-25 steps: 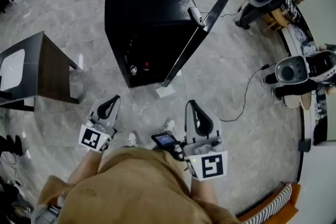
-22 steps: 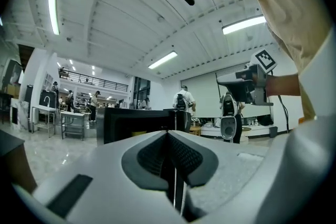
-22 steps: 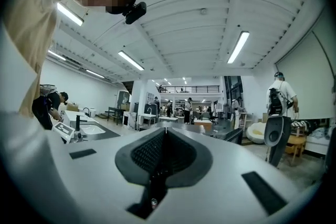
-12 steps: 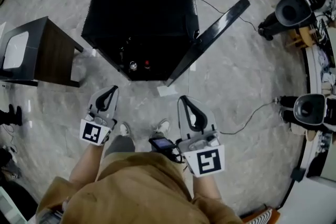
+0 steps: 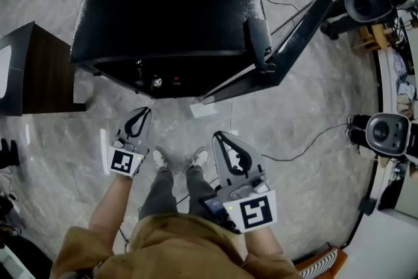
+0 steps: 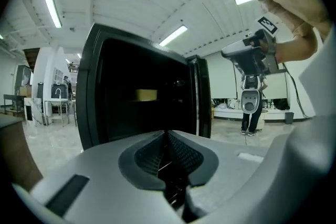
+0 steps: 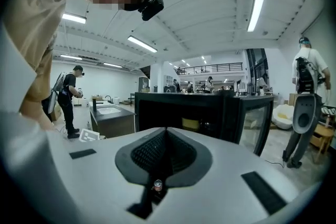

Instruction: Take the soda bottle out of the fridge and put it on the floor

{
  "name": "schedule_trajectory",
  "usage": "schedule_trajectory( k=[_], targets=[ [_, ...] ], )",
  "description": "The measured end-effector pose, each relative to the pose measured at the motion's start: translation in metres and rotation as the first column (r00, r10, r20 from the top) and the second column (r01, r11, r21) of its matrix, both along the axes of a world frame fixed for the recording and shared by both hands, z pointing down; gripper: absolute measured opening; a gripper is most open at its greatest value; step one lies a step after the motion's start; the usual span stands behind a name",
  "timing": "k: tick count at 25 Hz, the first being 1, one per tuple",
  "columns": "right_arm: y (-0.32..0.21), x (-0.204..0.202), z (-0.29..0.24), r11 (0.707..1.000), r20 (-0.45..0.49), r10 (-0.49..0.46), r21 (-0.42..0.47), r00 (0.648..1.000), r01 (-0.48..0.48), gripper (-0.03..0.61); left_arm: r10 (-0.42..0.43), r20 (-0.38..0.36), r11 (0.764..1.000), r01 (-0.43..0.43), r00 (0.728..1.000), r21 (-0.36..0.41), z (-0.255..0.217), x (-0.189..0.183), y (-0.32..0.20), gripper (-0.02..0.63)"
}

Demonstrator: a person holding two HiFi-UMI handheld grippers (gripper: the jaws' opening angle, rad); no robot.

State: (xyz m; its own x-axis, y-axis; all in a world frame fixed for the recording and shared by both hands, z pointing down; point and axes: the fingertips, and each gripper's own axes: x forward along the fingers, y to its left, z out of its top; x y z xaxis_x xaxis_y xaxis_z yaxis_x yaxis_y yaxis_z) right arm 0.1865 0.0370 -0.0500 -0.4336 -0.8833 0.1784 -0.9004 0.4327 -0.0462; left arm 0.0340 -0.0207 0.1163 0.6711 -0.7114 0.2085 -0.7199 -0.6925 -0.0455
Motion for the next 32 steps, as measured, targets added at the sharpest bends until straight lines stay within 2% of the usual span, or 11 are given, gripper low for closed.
schedule_trajectory(
  k=[5, 12, 16, 21, 27, 32],
  targets=[
    [-0.021, -0.023, 0.060, 0.999, -0.023, -0.020, -0.029, 1.000, 0.019, 0.002, -0.007, 0.025, 0.999, 0.008, 1.000, -0.043, 0.077, -0.003, -0.036, 0.011],
    [-0.036, -0.036, 0.123, 0.996, -0.036, -0.058, -0.070, 0.998, 0.056, 0.002, -0.010, 0.044, 0.998, 0.013, 0.999, -0.067, 0.153, 0.024, -0.048, 0.038],
    [-0.045, -0.040, 0.153, 0.996, 0.009, -0.066, -0.066, 0.998, 0.067, 0.002, 0.006, 0.083, 0.997, 0.001, 0.997, -0.082, 0.183, 0.033, -0.050, 0.076],
    [-0.047, -0.047, 0.188, 0.988, -0.033, -0.142, -0.065, 0.989, 0.140, 0.002, -0.026, 0.087, 0.998, 0.032, 0.996, -0.063, 0.199, 0.030, -0.061, 0.115],
    [-0.042, -0.041, 0.231, 0.983, -0.079, -0.177, -0.071, 0.981, 0.171, 0.002, -0.055, 0.090, 0.994, 0.062, 0.994, -0.085, 0.239, 0.034, -0.066, 0.158],
    [-0.039, -0.042, 0.277, 0.981, -0.075, -0.181, -0.084, 0.981, 0.175, 0.002, -0.074, 0.092, 0.994, 0.081, 0.993, -0.078, 0.281, 0.033, -0.080, 0.196]
  ],
)
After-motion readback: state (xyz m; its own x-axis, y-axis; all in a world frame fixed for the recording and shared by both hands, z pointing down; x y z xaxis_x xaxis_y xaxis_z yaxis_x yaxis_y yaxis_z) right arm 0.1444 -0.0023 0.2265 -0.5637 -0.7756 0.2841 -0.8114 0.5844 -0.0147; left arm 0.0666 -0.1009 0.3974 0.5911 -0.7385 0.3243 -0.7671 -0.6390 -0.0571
